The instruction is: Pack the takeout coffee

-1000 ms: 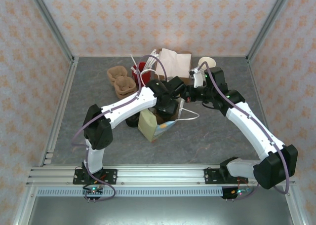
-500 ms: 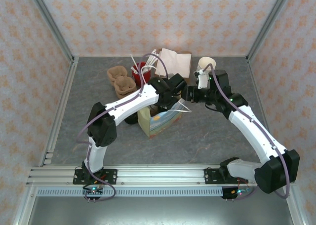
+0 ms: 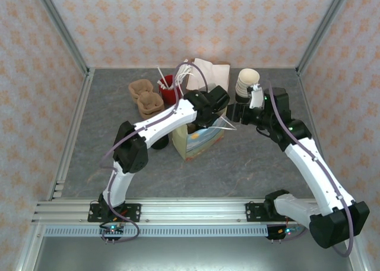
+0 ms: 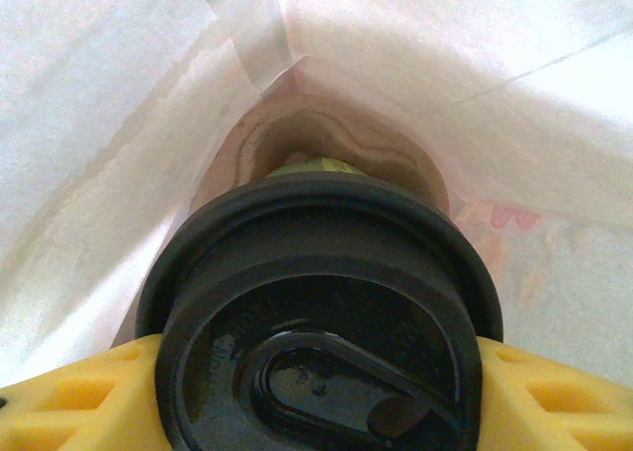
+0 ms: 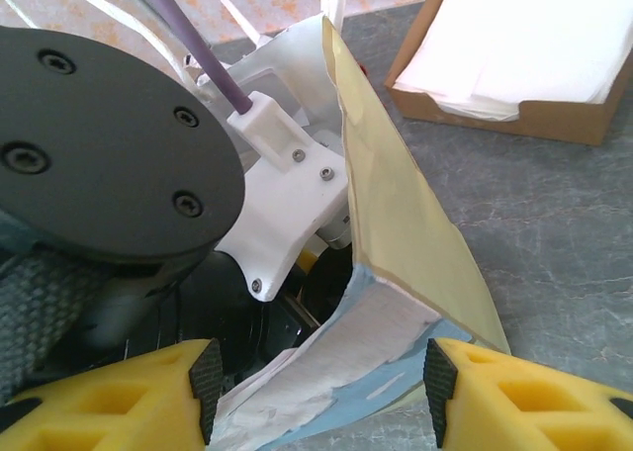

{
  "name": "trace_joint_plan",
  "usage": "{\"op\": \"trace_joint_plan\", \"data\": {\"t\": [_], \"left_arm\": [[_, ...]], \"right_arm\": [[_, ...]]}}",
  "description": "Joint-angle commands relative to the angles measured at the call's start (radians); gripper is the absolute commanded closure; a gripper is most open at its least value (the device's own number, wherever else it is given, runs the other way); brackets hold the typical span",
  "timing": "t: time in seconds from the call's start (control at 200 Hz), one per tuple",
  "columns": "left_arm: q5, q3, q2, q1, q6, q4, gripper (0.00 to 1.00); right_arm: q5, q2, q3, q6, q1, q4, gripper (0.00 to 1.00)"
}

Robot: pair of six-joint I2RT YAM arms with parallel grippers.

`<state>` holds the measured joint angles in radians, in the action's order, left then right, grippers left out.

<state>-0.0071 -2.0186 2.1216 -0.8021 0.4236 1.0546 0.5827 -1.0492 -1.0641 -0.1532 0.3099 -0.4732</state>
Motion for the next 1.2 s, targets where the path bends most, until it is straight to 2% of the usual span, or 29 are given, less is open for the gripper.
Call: {"op": "trace_joint_plan", "data": {"t": [0.0, 0.085, 0.23, 0.295, 0.621, 1.196], "left_arm": [[-0.001, -0.027, 0.044, 0.011, -0.014, 0.044, 0.39], [0.008, -0.054, 0.046, 0.016, -0.014, 0.048, 0.38], [0.041, -0.108, 0.045, 0.026, -0.009, 0.055, 0.26], [0.056, -0.134, 0.046, 0.03, -0.004, 0.062, 0.24], [0.1, -0.227, 0.024, 0.035, 0.002, 0.101, 0.11], [0.081, -0.24, -0.042, 0.034, 0.048, 0.148, 0.1]], "right_arm": [[-0.03, 0.033, -0.02, 0.011, -0.002, -0.013, 0.42], [-0.058, 0.024, -0.029, -0.019, -0.003, -0.026, 0.41], [-0.064, 0.014, -0.041, -0.063, -0.003, -0.021, 0.4], [-0.07, 0.005, -0.046, -0.086, -0.003, -0.025, 0.39], [-0.025, -0.061, -0.107, -0.162, 0.001, -0.044, 0.37], [-0.083, -0.129, -0.147, -0.199, 0.035, -0.111, 0.36]]}}
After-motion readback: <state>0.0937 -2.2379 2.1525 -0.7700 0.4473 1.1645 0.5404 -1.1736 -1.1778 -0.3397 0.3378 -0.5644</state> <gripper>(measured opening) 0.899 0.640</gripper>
